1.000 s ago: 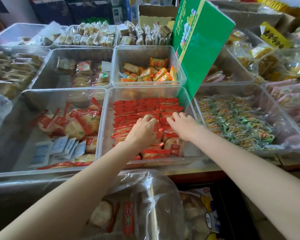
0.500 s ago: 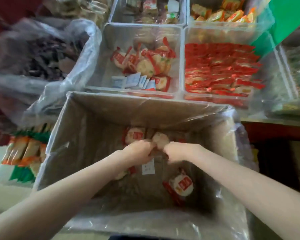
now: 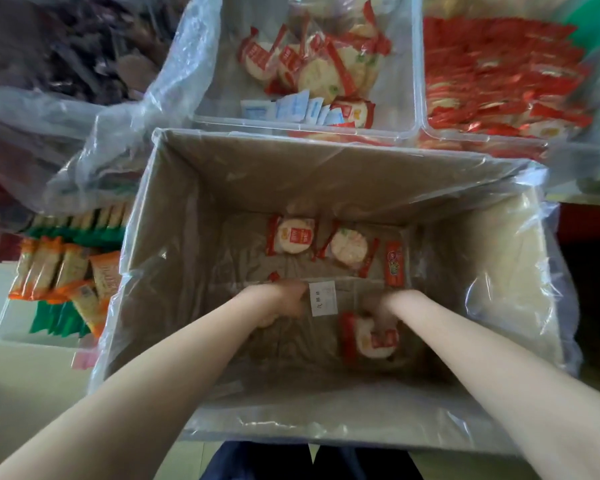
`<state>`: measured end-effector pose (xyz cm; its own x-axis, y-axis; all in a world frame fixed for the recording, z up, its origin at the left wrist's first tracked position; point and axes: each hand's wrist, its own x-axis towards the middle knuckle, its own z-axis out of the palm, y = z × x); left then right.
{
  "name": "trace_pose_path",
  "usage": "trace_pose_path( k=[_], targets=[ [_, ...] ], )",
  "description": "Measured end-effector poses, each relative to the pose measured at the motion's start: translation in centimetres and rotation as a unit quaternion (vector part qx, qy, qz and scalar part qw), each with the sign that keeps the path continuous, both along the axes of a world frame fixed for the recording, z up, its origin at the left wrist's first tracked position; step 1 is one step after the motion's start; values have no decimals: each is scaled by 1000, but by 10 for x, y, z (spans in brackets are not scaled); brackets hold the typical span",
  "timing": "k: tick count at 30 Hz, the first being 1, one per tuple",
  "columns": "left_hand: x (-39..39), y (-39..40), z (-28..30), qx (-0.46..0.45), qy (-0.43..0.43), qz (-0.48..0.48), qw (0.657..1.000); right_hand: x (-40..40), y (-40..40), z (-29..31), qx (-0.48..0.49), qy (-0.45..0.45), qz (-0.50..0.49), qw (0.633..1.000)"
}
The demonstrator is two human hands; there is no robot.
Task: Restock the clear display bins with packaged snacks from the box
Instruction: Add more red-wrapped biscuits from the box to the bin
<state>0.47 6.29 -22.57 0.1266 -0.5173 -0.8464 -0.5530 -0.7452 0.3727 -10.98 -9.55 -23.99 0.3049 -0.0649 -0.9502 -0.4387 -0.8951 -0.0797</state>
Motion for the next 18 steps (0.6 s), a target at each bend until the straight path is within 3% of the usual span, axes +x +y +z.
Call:
trace_pose_path(
  k=[1, 3, 6, 7, 11, 14, 18],
  targets=[
    [3, -2, 5, -12, 35, 44, 998, 8, -1, 6, 43, -34, -33, 998],
    [11, -3, 17, -28, 111, 144, 983, 26, -2, 23, 138, -97, -188, 968],
    [26, -3, 34, -49, 198, 331, 921, 38, -10, 48, 197, -167, -322, 911],
    [31, -3, 42, -41, 202, 347, 915, 38, -16, 53, 200, -177, -348, 899],
    [50, 2, 50, -3, 98, 288, 953, 32, -45, 70, 175, -217, -420, 864],
    [49, 0, 48, -2, 132, 347, 928, 29, -41, 79, 280, -148, -503, 804],
    [39, -14, 51, -91, 234, 435, 864, 33, -8, 62, 341, -116, -531, 766]
  ],
)
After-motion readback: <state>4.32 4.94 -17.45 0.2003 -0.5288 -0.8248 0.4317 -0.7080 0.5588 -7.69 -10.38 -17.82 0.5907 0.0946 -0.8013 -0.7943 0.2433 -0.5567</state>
